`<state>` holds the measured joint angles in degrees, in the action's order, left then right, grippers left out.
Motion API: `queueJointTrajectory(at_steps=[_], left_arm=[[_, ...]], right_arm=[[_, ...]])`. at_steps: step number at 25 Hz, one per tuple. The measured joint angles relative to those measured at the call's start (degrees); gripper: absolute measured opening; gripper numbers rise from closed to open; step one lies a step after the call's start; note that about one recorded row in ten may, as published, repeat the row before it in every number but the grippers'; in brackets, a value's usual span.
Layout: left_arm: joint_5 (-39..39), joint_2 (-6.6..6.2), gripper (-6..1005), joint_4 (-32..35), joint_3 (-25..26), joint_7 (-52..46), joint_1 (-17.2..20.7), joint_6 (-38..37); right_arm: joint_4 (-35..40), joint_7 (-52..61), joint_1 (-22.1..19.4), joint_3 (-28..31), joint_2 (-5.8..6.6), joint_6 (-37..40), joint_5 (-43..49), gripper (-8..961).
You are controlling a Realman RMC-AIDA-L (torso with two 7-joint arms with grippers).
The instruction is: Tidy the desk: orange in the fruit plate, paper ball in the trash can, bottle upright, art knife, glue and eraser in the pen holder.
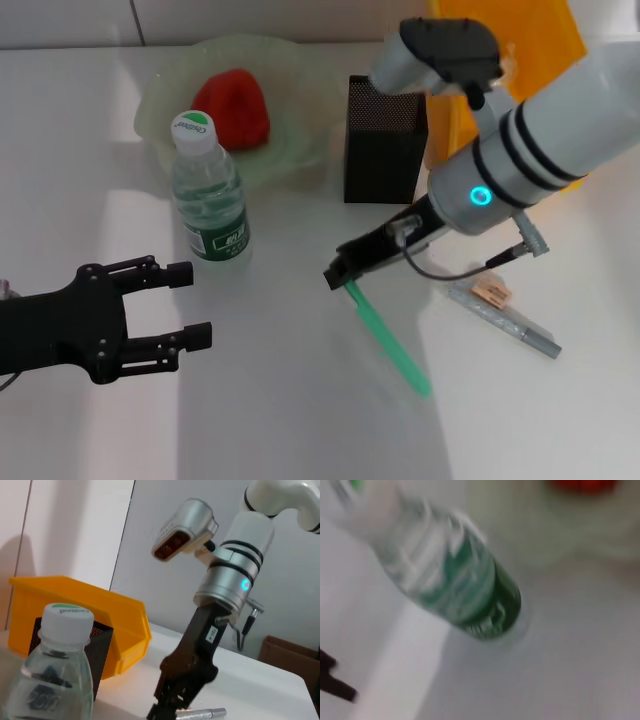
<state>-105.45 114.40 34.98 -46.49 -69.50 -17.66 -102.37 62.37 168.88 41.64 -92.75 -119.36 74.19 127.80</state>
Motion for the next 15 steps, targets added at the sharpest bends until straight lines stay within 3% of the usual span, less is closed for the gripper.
queueJointTrajectory(at_steps=[6,8,11,15], left_arm=[[0.32,0.32,786,0.00,0.18,-0.40,-0.06,-0.31],[0.33,0.47,786,0.00,0.28,-0.48,-0.09,-0.32],[0.34,0.69,786,0.00,0.72,-1.07,-0.23,-0.34],[0.34,1.11,786,0.00,1.30,-2.22,-0.46,-0.38]], right_arm=[[24.88,-3.58,-13.36,9.23,-0.05,0.41,-0.24,124],[30.12,-6.91,-17.10,12.78,-0.20,-0.17,-3.55,124],[32.98,-13.57,-21.22,18.37,-0.13,-1.57,-13.11,124],[30.43,-23.91,-23.98,26.03,-0.04,-1.81,-25.43,125]])
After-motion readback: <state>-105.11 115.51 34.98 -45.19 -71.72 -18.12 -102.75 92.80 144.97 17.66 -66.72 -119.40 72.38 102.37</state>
